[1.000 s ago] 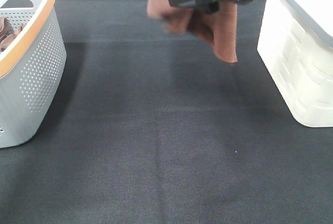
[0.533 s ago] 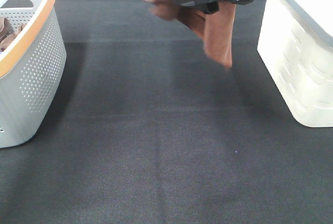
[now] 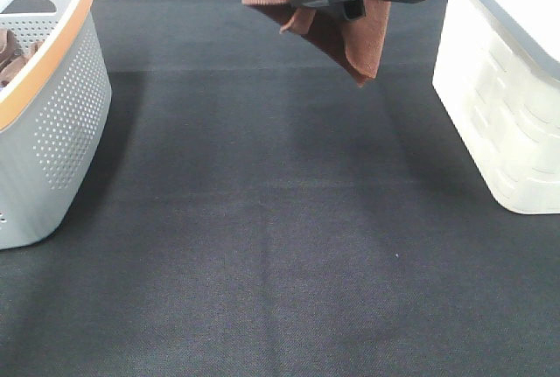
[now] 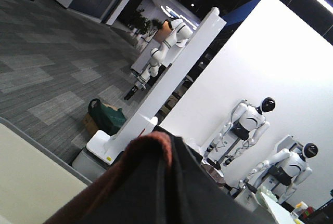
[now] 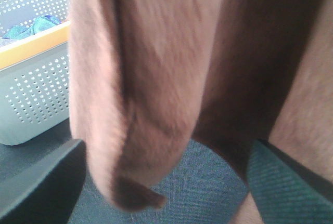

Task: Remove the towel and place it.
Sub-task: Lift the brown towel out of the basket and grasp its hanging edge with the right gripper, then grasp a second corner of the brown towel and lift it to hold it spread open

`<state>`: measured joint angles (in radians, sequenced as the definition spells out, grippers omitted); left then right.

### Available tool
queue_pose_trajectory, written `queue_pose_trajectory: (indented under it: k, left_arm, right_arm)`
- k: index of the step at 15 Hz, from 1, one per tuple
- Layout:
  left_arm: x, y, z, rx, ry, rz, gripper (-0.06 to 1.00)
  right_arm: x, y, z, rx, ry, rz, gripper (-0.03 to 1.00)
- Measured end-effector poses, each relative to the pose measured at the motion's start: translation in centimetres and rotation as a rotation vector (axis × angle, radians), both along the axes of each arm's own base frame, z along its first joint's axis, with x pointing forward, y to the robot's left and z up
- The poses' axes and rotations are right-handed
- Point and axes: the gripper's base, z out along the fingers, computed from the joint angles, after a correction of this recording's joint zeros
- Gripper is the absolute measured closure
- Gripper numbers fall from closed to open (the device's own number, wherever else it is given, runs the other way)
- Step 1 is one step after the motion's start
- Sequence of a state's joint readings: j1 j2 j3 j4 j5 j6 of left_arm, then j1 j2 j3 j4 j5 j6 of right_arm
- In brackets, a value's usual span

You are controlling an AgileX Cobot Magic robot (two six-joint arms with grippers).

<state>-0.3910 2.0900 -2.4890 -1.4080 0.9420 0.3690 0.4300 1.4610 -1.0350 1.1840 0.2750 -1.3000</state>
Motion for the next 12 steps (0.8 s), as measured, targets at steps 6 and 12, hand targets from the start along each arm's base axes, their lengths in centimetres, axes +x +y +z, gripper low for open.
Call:
queue_pose_trajectory:
  k: [6, 12]
  left_arm:
    - [-0.1, 0.1, 0.7, -0.082, 0.003, -0.017, 0.94]
    - [-0.2, 0.2, 1.0, -0.104, -0.023, -0.022, 0.94]
  right_arm:
    - [0.4, -0.3, 0.0, -0.032, -0.038, -0.036, 0.16]
    - [1.4, -0.4, -1.5, -0.103, -0.046, -0.059, 0.18]
